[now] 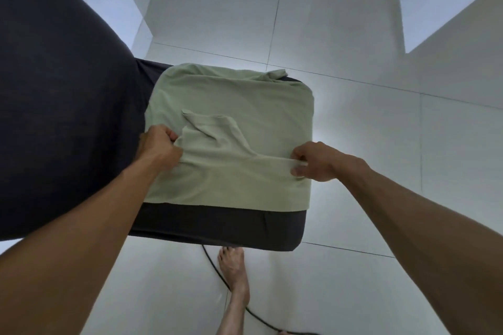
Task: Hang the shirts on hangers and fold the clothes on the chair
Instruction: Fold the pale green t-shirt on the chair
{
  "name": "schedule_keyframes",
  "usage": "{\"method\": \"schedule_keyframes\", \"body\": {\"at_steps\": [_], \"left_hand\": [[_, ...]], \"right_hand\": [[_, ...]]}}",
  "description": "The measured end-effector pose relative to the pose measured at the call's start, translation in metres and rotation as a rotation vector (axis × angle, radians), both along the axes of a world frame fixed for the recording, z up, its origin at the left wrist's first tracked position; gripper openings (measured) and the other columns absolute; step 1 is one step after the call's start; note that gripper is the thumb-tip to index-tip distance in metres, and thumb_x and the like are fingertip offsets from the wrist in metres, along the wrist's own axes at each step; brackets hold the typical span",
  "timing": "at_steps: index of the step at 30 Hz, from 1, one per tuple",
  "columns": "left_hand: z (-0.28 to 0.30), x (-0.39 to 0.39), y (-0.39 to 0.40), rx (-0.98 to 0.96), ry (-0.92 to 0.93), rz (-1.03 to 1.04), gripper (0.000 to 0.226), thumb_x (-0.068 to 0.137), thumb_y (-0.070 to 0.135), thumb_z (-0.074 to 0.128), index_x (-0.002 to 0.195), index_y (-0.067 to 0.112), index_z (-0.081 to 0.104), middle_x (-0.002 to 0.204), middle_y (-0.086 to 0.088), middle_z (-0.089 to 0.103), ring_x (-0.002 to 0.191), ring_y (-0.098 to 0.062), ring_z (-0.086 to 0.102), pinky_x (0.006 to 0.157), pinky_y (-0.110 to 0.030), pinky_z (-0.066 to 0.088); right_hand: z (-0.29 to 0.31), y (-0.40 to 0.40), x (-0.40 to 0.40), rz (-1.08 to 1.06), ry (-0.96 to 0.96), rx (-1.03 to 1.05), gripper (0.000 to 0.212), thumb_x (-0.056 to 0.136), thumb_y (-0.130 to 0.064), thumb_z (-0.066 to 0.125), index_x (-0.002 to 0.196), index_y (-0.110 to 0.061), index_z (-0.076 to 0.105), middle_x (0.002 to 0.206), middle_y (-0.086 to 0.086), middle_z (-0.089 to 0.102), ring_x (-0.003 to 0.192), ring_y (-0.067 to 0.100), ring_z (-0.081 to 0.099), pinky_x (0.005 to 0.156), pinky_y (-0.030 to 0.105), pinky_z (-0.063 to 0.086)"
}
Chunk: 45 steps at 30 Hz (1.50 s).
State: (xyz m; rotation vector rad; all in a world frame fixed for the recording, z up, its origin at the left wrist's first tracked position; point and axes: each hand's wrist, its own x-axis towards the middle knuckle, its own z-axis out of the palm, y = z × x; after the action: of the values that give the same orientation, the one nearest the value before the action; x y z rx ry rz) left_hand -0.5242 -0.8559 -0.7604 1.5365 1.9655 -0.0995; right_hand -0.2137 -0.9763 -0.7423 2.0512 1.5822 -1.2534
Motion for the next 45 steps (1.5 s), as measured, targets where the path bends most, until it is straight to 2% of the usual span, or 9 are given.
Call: {"method": "schedule_keyframes", "body": {"at_steps": [8,15,18,22,27,31,34,39,45], "left_hand": [[0.0,0.014,-0.018,0.133,-0.064,0.036,0.023,0.085,0.028,0.061,0.107,0.021,0.057,0.113,-0.005,0.065,0.106,-0.031,0.06,0.097,-0.05,0.049],[0.018,-0.025,-0.05,-0.018,-0.09,0.094,0.065,0.065,0.071,0.075,0.101,0.021,0.053,0.106,-0.001,0.062,0.101,-0.027,0.06,0.091,-0.047,0.051],[0.025,-0.048,-0.065,-0.135,-0.11,0.05,0.069,0.048,0.063,0.089,0.091,0.024,0.053,0.093,0.004,0.062,0.087,-0.021,0.062,0.081,-0.044,0.055],[0.019,-0.076,-0.085,-0.168,-0.149,0.186,0.048,0.053,0.04,0.096,0.074,0.018,0.059,0.084,-0.001,0.068,0.086,-0.027,0.066,0.081,-0.046,0.057],[0.007,-0.089,-0.1,-0.144,-0.171,0.244,0.029,0.074,0.037,0.086,0.084,0.016,0.069,0.099,-0.003,0.067,0.101,-0.031,0.064,0.094,-0.044,0.053],[0.001,-0.093,-0.096,-0.13,-0.076,0.299,0.028,0.075,0.039,0.08,0.062,0.024,0.06,0.092,-0.005,0.07,0.092,-0.033,0.067,0.088,-0.049,0.055],[-0.002,-0.091,-0.094,-0.106,-0.009,0.32,0.02,0.073,0.04,0.072,0.076,0.021,0.066,0.093,-0.005,0.069,0.089,-0.032,0.066,0.087,-0.049,0.055],[-0.009,-0.094,-0.088,-0.14,-0.107,0.359,0.043,0.067,0.059,0.066,0.075,0.016,0.066,0.079,-0.007,0.071,0.078,-0.031,0.071,0.074,-0.05,0.061],[0.016,-0.063,-0.084,0.05,0.207,0.14,0.035,0.077,0.043,0.061,0.099,0.017,0.051,0.094,-0.005,0.06,0.085,-0.031,0.062,0.068,-0.039,0.049]], "right_hand": [[-0.003,-0.014,-0.002,-0.057,-0.254,0.337,0.027,0.096,-0.027,0.049,0.123,-0.02,0.05,0.12,0.005,0.053,0.109,0.029,0.051,0.09,0.046,0.047],[0.005,0.031,-0.106,-0.201,0.033,0.533,0.055,0.093,-0.036,0.063,0.14,-0.02,0.04,0.136,0.008,0.045,0.125,0.027,0.044,0.1,0.045,0.045],[0.001,0.054,-0.13,-0.316,0.075,0.479,0.07,0.091,-0.033,0.068,0.147,-0.019,0.028,0.141,0.012,0.039,0.129,0.03,0.038,0.103,0.045,0.043],[-0.01,0.062,-0.142,-0.32,-0.032,0.461,0.069,0.091,-0.025,0.067,0.147,-0.019,0.027,0.141,0.012,0.04,0.127,0.032,0.039,0.1,0.046,0.042],[-0.021,0.066,-0.137,-0.405,-0.047,0.398,0.049,0.087,-0.033,0.074,0.127,-0.018,0.048,0.12,0.013,0.06,0.111,0.034,0.056,0.093,0.048,0.05],[-0.02,0.074,-0.138,-0.546,0.039,0.4,0.026,0.088,-0.038,0.072,0.104,-0.018,0.065,0.104,0.01,0.067,0.098,0.032,0.061,0.083,0.039,0.051],[-0.018,0.078,-0.137,-0.672,0.108,0.464,0.028,0.093,-0.038,0.068,0.103,-0.015,0.056,0.099,0.008,0.06,0.091,0.028,0.056,0.075,0.033,0.039],[-0.015,0.082,-0.132,-0.728,0.15,0.466,0.022,0.097,-0.036,0.06,0.104,-0.016,0.054,0.099,0.006,0.058,0.089,0.025,0.052,0.077,0.031,0.037],[-0.01,0.082,-0.127,-0.734,0.217,0.426,0.028,0.095,-0.039,0.063,0.113,-0.022,0.05,0.101,0.0,0.054,0.094,0.024,0.053,0.082,0.032,0.041]]}}
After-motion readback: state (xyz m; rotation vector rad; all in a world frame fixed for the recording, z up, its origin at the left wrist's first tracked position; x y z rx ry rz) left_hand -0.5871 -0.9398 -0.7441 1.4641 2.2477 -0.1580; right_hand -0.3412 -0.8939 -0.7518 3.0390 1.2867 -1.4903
